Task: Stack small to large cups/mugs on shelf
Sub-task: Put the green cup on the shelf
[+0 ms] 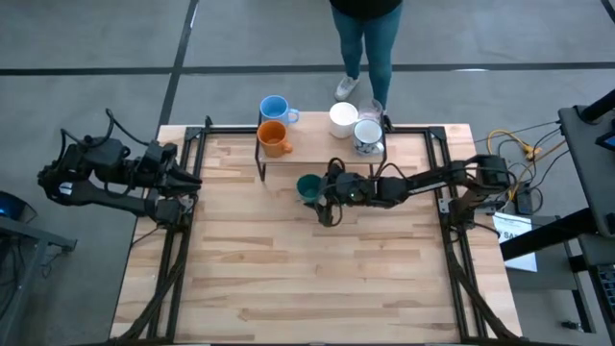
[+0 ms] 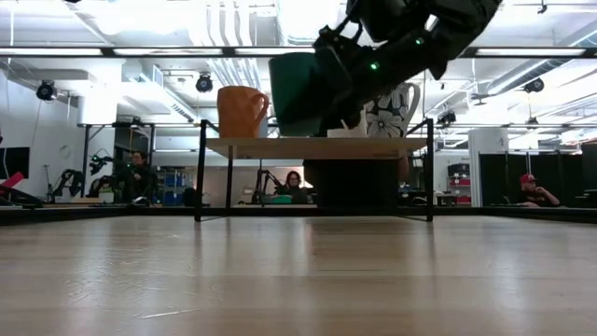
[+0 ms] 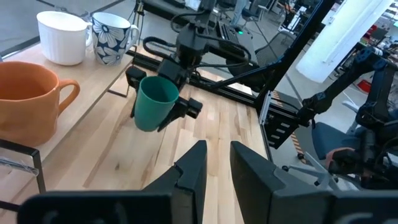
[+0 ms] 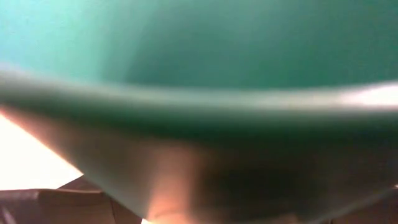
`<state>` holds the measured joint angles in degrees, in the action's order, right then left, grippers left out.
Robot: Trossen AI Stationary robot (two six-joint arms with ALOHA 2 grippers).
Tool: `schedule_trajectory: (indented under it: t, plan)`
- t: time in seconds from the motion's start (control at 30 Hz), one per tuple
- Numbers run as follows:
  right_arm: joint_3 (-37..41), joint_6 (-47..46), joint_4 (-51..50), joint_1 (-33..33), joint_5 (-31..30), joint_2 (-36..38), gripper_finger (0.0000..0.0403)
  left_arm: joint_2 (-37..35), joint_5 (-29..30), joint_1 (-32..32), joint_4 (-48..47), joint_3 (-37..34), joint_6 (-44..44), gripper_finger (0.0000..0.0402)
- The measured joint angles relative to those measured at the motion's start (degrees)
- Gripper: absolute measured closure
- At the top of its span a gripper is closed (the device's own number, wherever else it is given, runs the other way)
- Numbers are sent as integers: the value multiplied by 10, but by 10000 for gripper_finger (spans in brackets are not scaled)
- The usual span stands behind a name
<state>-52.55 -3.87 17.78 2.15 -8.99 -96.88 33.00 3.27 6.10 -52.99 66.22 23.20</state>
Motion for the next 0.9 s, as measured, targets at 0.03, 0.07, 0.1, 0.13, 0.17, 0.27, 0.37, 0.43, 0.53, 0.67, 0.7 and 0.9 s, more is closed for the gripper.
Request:
schedule_trajectory:
  t: [0.03, 0.07, 0.1, 0.13, 0.17, 0.27, 0.37, 0.43, 0.53, 0.67, 0.7, 0.9]
  plan:
    - [-6, 1, 0, 2, 0, 0, 117, -1, 0, 0, 0, 0, 0, 345]
    - [-9, 0, -2, 3, -1, 1, 117, -2, 0, 0, 0, 0, 0, 345]
    - [-13, -2, -11, 5, -8, 2, 117, -2, 0, 0, 0, 0, 0, 345]
    - [-20, -4, -18, 7, -19, 3, 117, -2, 0, 0, 0, 0, 0, 345]
    - [-27, -4, -21, 8, -27, 3, 117, -2, 0, 0, 0, 0, 0, 345]
    - [-45, -5, -31, 14, -45, 3, 117, -1, 0, 0, 0, 0, 0, 345]
    - [-61, -21, -33, 24, -48, 3, 117, -1, 0, 0, 0, 0, 0, 345]
    - [-72, -28, -45, 28, -62, 3, 117, 0, 0, 0, 0, 0, 0, 345]
    - [-85, -30, -66, 31, -103, 3, 117, 1, 0, 0, 0, 0, 0, 345]
    - [-97, -49, -79, 33, -141, 3, 117, 2, 0, 0, 0, 0, 0, 345]
    - [-99, -55, -82, 33, -147, 3, 117, 3, 0, 0, 0, 0, 0, 345]
    - [-100, -93, -100, 34, -193, 2, 117, 7, 0, 0, 0, 0, 0, 345]
